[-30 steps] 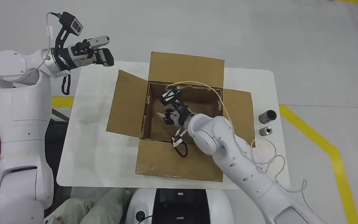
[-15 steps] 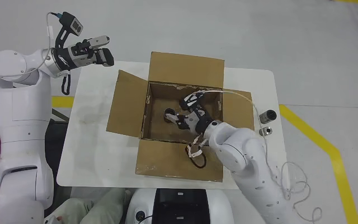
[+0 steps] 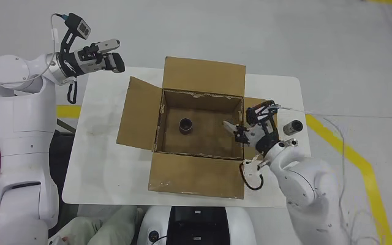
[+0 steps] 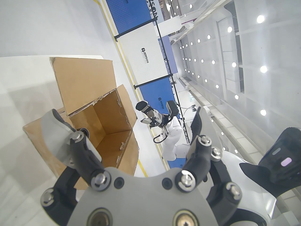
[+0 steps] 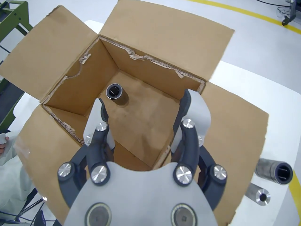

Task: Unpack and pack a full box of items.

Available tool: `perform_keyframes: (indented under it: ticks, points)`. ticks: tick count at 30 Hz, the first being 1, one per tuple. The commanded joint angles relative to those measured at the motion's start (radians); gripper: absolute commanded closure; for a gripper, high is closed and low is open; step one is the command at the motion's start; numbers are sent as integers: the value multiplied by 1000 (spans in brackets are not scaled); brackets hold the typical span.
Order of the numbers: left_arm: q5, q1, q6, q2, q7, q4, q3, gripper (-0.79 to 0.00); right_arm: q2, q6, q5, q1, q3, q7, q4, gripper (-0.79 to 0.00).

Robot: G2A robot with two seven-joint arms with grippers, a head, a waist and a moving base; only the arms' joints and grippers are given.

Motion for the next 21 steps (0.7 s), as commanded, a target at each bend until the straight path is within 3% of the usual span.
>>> perform_keyframes:
  ticks: [1,14,21]
  points:
    - [0,0,0,0,0,0,0,-785,5,0,11,-34,48,-12,-8,-579]
    - [0,0,0,0,0,0,0,-785,27,-1,87,-196,323,-90,-9,-588]
    - [0,0,0,0,0,0,0,-785,35,12,101,-224,397,-88,40,-588]
